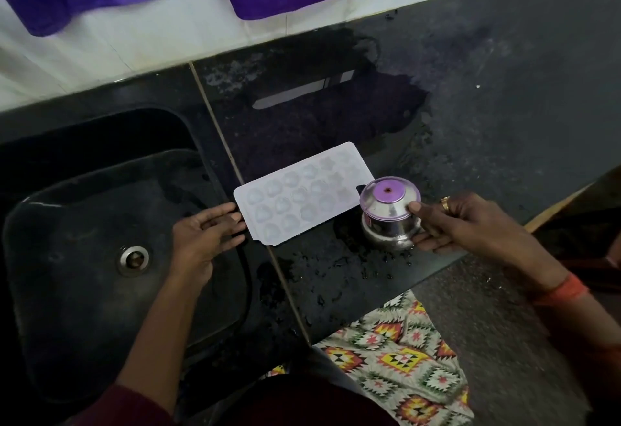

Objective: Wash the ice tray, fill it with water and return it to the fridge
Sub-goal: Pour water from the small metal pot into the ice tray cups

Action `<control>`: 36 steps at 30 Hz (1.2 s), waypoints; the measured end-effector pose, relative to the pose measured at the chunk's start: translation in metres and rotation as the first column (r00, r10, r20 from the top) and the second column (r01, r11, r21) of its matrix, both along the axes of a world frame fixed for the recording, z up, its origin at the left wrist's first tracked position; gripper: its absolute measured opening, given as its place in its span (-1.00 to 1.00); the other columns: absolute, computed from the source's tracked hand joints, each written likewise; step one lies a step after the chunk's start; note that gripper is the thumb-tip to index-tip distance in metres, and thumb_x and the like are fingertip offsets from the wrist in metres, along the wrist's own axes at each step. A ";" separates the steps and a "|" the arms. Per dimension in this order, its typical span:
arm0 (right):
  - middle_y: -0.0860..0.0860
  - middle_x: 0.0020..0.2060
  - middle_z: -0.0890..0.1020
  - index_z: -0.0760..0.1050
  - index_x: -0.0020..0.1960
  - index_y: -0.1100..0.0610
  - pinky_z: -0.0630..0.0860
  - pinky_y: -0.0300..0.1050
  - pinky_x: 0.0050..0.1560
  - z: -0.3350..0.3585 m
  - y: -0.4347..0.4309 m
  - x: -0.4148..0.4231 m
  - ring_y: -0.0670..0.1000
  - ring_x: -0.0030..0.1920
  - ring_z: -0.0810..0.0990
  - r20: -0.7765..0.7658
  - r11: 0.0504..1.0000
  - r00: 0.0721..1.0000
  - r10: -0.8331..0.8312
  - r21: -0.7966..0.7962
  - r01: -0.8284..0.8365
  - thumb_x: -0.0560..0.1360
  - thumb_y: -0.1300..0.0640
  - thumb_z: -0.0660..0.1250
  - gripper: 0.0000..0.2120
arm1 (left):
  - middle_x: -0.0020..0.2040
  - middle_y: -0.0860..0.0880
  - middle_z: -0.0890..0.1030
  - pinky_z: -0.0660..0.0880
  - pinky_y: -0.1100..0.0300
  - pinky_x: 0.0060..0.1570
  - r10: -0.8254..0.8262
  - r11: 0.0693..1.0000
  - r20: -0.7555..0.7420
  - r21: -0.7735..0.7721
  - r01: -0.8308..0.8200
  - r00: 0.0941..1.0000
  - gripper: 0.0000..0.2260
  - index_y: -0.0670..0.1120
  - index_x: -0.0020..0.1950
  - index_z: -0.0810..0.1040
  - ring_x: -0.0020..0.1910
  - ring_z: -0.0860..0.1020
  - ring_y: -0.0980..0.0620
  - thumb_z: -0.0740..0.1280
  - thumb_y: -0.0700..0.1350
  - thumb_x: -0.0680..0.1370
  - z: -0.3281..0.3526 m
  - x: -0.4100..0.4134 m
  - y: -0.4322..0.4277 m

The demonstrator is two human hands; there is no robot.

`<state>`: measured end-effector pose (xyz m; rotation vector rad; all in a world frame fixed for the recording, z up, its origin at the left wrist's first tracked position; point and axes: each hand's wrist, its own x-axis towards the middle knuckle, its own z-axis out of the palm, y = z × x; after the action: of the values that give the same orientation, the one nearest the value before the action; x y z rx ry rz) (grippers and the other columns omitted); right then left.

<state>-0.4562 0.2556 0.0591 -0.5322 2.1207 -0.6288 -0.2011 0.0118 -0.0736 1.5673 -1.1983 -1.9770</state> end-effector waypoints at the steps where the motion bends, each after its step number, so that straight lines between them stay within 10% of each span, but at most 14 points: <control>1: 0.02 -0.23 0.77 0.70 -0.11 0.21 0.71 -0.06 -0.03 0.000 0.000 0.000 -0.02 -0.18 0.77 -0.001 1.000 1.000 -0.001 -0.001 0.001 0.47 -0.22 0.31 -0.51 | -0.10 -0.11 0.72 0.64 0.24 -0.28 0.000 1.000 -0.002 0.000 0.000 1.000 -0.79 -0.21 0.15 0.63 -0.18 0.72 0.05 0.42 -0.32 0.52 0.000 0.000 0.000; 36: 0.08 -0.22 0.77 0.67 -0.07 0.27 0.70 -0.05 -0.07 0.005 -0.019 -0.006 0.02 -0.17 0.78 0.040 0.997 0.999 -0.018 -0.072 0.021 0.40 -0.25 0.31 -0.43 | -0.02 -0.17 0.70 0.64 0.23 -0.29 0.013 1.000 0.005 0.014 -0.013 1.000 -0.80 -0.22 0.16 0.62 -0.16 0.70 0.02 0.41 -0.31 0.54 -0.003 0.002 -0.003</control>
<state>-0.4626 0.2370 0.0643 -0.5355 2.0750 -0.7240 -0.1990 0.0084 -0.0770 1.5837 -1.1752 -1.9791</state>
